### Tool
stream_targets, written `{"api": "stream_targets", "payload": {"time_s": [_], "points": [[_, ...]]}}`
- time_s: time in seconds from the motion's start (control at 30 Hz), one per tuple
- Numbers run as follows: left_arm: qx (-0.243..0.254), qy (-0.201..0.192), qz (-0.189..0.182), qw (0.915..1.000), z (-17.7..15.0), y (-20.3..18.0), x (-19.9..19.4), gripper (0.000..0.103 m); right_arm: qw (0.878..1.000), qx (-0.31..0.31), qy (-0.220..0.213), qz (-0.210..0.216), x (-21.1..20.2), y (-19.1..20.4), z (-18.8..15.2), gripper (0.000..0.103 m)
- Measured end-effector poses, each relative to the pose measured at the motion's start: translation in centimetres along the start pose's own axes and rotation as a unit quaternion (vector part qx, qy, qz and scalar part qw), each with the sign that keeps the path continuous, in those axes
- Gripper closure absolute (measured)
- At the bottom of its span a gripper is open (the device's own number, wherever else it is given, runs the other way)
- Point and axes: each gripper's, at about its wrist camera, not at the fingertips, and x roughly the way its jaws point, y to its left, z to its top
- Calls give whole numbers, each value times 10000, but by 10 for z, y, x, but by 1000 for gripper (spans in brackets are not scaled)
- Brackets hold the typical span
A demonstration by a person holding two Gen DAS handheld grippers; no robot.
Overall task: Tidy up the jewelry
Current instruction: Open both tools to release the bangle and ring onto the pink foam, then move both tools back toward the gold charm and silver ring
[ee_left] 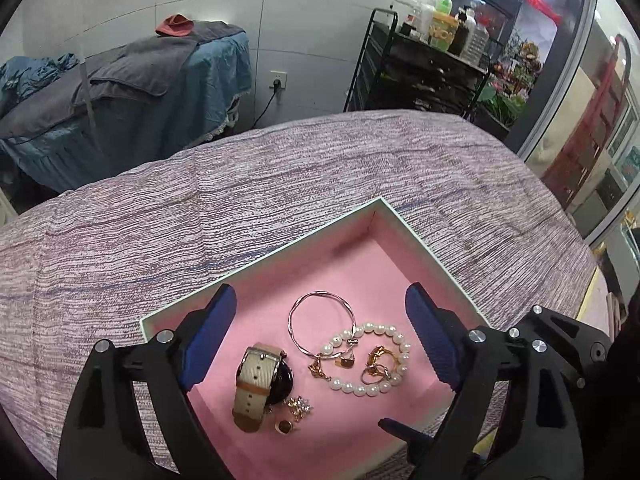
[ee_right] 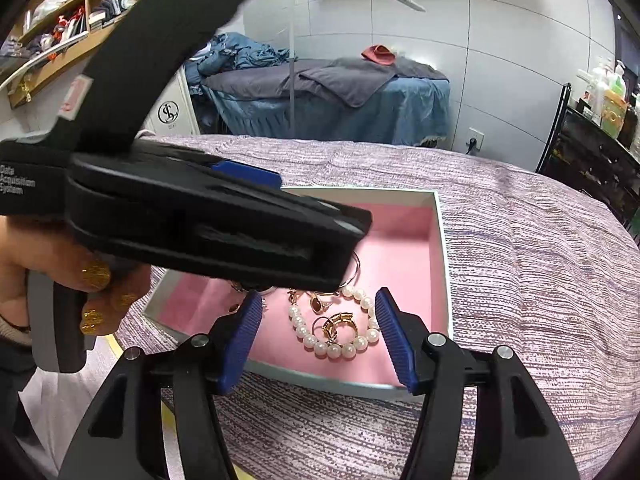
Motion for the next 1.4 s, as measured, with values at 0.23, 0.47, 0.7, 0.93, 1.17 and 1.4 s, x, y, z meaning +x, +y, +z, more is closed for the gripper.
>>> {"api": "stream_targets", "payload": {"time_s": [0.23, 0.47, 0.7, 0.93, 1.17, 1.4], "points": [[-335, -794, -48, 9963, -52, 4, -71, 6, 9998, -79, -206, 20, -31, 11, -11, 41], [-242, -1009, 321, 9941, -117, 0, -103, 6, 9998, -149, -159, -21, -54, 21, -26, 39], [-216, -1092, 821, 9904, -154, 4, -121, 6, 9994, -299, -73, -151, -57, 33, -42, 38], [-527, -993, 767, 9907, -178, 23, -121, 6, 9995, -228, 132, -154, -49, 30, -54, 38], [-413, -755, 723, 9937, -197, 16, -107, 6, 9991, -271, 328, -83, -43, 34, -65, 38], [-160, -415, 695, 9966, -206, 3, -87, 23, 9984, -247, 516, 35, -39, 34, -77, 38]]}}
